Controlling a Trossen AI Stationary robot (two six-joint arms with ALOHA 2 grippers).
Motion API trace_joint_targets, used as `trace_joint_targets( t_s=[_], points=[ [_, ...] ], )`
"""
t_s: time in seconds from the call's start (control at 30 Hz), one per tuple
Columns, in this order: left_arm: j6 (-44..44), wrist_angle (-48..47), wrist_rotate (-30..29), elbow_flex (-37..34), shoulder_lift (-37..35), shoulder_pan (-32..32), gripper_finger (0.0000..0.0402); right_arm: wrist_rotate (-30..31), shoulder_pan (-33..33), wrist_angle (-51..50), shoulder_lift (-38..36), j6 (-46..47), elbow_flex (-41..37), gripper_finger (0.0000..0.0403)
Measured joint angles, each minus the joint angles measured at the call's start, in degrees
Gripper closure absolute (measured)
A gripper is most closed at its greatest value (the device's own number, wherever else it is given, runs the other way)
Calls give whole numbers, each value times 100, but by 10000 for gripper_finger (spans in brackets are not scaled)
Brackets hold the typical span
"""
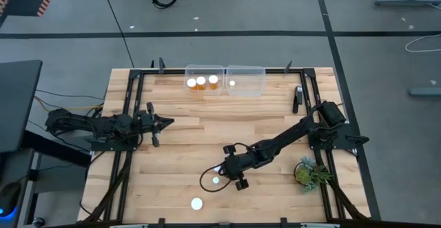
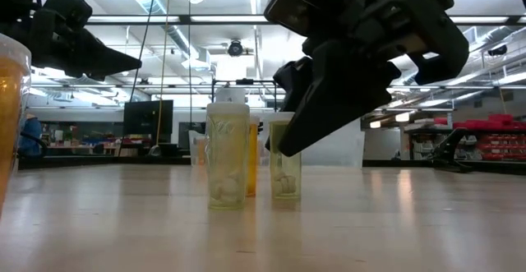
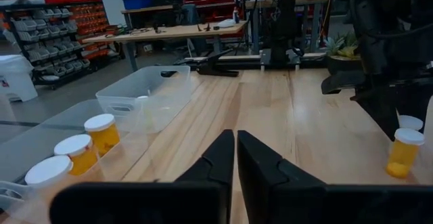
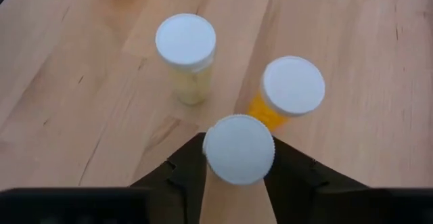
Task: Pick and place medicine bottles into bin by pill shape (circle, oval)
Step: Put the yellow pill bottle into the right transparent bin
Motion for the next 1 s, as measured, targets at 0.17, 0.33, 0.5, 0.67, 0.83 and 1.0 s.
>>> trace_joint_targets(
  t_s=[0.17, 0.33, 0.5, 0.67, 0.83, 1.0],
  points=[
    [-2, 2, 0, 0, 2, 0, 383, 0, 0, -14, 0, -49, 0, 279],
    [-4, 2, 0, 0, 0, 0, 380, -2, -24, -142, -55, -87, 0, 276],
    [-7, 0, 2, 0, 2, 0, 374, 18, -81, -386, -310, -123, -2, 278],
    [-120, 2, 0, 2, 0, -2, 379, 143, -190, -745, -741, -258, -2, 276],
    [-119, 3, 2, 1, 1, 0, 388, 170, -381, -1003, -1141, -372, -2, 277],
    [-104, 17, 0, 0, 0, 0, 387, 170, -597, -1170, -1450, -486, -2, 276]
  ],
)
